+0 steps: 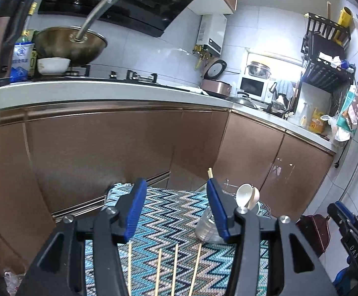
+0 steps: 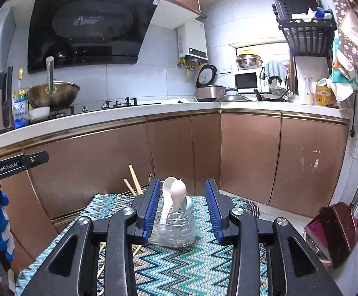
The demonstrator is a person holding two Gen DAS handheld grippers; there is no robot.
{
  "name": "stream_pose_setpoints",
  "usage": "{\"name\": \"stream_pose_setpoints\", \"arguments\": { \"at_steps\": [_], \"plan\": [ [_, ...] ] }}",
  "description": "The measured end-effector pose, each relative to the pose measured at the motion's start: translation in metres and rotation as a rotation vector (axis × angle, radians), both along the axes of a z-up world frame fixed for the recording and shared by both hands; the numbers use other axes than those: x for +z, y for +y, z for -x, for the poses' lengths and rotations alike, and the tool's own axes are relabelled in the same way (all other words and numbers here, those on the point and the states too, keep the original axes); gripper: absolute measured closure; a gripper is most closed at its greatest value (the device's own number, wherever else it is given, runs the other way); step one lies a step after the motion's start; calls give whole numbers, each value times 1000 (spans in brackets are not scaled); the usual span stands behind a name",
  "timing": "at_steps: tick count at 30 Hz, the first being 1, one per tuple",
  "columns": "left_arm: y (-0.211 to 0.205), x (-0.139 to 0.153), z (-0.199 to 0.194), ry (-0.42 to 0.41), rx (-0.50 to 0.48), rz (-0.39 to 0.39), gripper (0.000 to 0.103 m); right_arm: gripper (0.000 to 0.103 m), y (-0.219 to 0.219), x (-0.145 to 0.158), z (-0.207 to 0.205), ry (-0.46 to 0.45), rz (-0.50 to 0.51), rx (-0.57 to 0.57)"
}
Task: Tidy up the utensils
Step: 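Open both grippers and raise them away from the holder, then lower both open grippers over two chopsticks lying on the cloth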
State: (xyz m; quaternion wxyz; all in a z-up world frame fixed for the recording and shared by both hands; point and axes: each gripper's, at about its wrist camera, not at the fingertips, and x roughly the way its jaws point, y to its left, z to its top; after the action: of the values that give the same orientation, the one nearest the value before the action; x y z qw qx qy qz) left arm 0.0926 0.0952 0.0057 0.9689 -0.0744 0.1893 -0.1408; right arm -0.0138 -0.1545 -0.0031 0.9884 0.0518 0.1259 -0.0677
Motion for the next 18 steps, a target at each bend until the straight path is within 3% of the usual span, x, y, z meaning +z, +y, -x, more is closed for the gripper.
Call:
{"name": "stream_pose_setpoints", "arguments": {
  "at_steps": [9,18],
  "plan": [
    [40,17,40,1,8,-25,54,65,21,18,31,-16,-22,69],
    [67,5,51,74,0,-25,54,65,44,23,49,-5,-32,146]
  ]
}}
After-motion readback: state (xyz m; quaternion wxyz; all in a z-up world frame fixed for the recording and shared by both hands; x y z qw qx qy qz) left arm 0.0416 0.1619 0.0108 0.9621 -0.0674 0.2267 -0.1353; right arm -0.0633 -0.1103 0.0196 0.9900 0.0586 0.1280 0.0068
